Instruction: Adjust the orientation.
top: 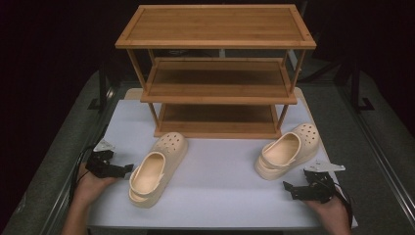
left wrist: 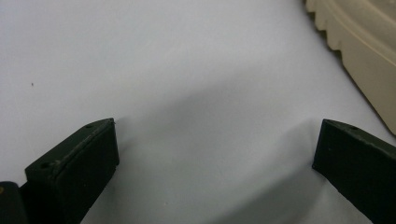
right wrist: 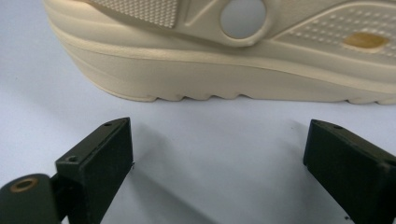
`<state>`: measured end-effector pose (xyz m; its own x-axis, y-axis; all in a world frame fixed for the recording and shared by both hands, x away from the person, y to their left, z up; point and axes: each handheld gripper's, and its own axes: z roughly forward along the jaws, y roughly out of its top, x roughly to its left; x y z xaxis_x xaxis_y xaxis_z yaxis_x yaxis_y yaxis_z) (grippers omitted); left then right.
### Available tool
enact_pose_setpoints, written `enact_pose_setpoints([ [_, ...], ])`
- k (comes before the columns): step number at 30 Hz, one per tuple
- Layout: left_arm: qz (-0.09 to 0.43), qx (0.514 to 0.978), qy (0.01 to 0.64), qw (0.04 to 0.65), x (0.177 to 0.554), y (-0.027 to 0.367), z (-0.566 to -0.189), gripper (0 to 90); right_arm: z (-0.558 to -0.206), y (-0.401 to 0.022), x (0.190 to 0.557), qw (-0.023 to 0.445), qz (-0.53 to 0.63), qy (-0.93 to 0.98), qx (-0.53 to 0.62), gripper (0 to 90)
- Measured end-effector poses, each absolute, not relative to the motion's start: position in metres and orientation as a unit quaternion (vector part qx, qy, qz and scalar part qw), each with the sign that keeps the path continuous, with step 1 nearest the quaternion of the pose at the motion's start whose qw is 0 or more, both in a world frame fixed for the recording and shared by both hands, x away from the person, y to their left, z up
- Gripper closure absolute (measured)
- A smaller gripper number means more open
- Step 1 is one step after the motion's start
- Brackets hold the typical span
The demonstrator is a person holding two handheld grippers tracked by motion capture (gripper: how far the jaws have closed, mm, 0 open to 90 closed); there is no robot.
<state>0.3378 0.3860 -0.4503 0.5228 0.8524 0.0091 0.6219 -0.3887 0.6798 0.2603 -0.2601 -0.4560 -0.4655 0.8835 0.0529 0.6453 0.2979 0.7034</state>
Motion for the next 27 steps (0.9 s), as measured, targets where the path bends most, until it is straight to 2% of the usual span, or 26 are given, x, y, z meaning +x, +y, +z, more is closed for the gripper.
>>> enact_pose_setpoints([
  [10,0.188,0.810,0.457,0.317,0.336,0.385,-0.451,0.0,-0.426,-0.271,0.258,0.190,0.348,0.771,0.499,8.0],
  [12,0.188,0.810,0.456,0.317,0.336,0.385,-0.451,0.0,-0.419,-0.274,0.258,0.190,0.356,0.768,0.498,14.9],
  [14,0.187,0.810,0.457,0.317,0.336,0.385,-0.451,0.0,-0.412,-0.277,0.260,0.187,0.364,0.765,0.496,16.2],
  [17,0.188,0.810,0.456,0.317,0.336,0.385,-0.451,0.0,-0.399,-0.284,0.264,0.187,0.378,0.762,0.492,31.3],
  [18,0.188,0.810,0.456,0.317,0.336,0.385,-0.451,0.0,-0.399,-0.284,0.264,0.187,0.378,0.762,0.492,31.3],
  [19,0.188,0.810,0.457,0.317,0.336,0.385,-0.451,0.0,-0.396,-0.286,0.266,0.187,0.381,0.761,0.491,35.2],
  [20,0.188,0.810,0.456,0.317,0.336,0.385,-0.451,0.0,-0.393,-0.287,0.268,0.190,0.383,0.759,0.491,40.4],
  [21,0.187,0.810,0.456,0.317,0.336,0.385,-0.451,0.0,-0.388,-0.290,0.272,0.194,0.381,0.758,0.493,51.5],
  [22,0.187,0.810,0.456,0.317,0.336,0.385,-0.451,0.0,-0.388,-0.290,0.272,0.194,0.381,0.758,0.493,51.5],
  [27,0.188,0.809,0.457,0.317,0.336,0.385,-0.451,0.0,-0.378,-0.295,0.286,0.202,0.371,0.758,0.497,77.8],
])
